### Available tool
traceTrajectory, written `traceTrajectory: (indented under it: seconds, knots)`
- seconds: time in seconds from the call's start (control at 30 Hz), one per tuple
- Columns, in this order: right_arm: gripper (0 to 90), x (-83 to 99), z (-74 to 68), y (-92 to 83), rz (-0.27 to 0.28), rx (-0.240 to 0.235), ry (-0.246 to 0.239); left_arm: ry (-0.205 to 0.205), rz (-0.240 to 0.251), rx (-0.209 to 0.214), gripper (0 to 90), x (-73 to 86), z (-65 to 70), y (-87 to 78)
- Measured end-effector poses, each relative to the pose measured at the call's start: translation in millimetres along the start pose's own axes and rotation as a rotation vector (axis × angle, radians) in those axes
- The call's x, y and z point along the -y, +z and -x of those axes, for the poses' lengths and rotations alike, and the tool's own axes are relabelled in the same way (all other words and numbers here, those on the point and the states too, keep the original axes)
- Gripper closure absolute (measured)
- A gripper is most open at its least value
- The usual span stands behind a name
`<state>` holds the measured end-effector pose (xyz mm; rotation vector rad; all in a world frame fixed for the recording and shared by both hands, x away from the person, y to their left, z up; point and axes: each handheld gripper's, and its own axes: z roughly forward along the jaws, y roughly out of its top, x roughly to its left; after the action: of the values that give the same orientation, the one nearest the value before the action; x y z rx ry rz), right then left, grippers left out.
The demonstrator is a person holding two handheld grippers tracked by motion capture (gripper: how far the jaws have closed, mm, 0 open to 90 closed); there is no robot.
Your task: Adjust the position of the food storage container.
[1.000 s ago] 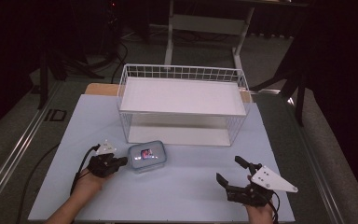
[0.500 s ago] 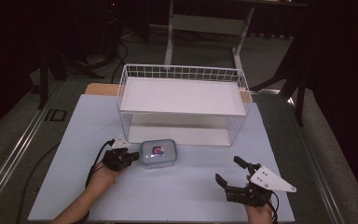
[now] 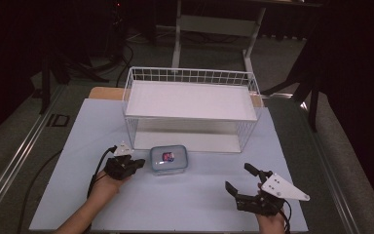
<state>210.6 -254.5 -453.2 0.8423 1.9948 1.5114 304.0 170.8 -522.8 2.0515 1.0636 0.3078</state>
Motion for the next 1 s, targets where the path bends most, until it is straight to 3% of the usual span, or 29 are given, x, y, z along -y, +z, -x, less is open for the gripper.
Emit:
traceTrajectory:
  seconds: [0.2,1.0]
  knots:
    - [14.4,0.5,-0.3,0.5,-0.004,-0.003,-0.001,-0.002,0.024,0.024,90.0,-7.6,6.8,8.0]
    - [14.3,3.6,0.3,4.1,-0.019,-0.022,-0.005,0.049,0.009,0.072,90.0,-38.7,37.3,46.5]
